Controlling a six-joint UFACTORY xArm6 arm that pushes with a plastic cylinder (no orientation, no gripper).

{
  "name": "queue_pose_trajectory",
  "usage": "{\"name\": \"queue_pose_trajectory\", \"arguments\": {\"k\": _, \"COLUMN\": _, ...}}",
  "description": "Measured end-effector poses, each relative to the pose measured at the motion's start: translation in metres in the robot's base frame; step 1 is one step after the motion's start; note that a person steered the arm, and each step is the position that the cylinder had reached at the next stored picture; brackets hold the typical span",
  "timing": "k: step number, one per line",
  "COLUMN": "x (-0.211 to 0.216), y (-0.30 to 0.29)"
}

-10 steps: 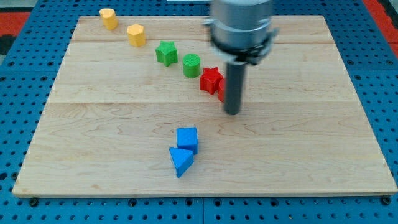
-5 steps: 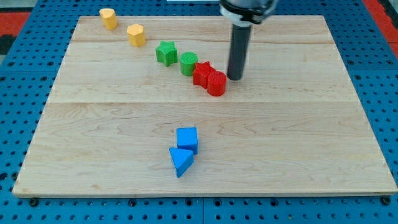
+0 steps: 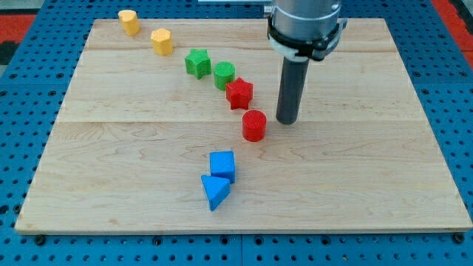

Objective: Put the red circle top of the blue cube

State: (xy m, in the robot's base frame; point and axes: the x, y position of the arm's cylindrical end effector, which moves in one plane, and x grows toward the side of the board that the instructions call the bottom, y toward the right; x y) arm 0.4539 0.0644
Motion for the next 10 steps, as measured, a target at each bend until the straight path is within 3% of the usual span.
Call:
{"name": "queue_pose_trajectory", "arguments": {"k": 1, "x": 0.041, "y": -0.053}}
{"name": "queue_pose_trajectory", "arguments": {"k": 2, "x": 0.016, "y": -0.073}}
{"name": "queue_pose_trajectory", "arguments": {"k": 3, "x": -0.016, "y": -0.055}}
{"name": "queue_pose_trajectory", "arguments": {"k": 4, "x": -0.028, "y": -0.087}}
{"name": "queue_pose_trajectory", "arguments": {"k": 5, "x": -0.019, "y": -0.103}}
{"name": "queue_pose_trajectory", "arguments": {"k": 6, "x": -0.039, "y": -0.121}}
{"name": "queue_pose_trajectory", "arguments": {"k": 7, "x": -0.01, "y": -0.147}}
{"name": "queue_pose_trajectory", "arguments": {"k": 8, "x": 0.0, "y": -0.061}}
{"name": "queue_pose_trajectory", "arguments": {"k": 9, "x": -0.022, "y": -0.051}}
{"name": "queue_pose_trajectory", "arguments": {"k": 10, "x": -0.033, "y": 0.064}}
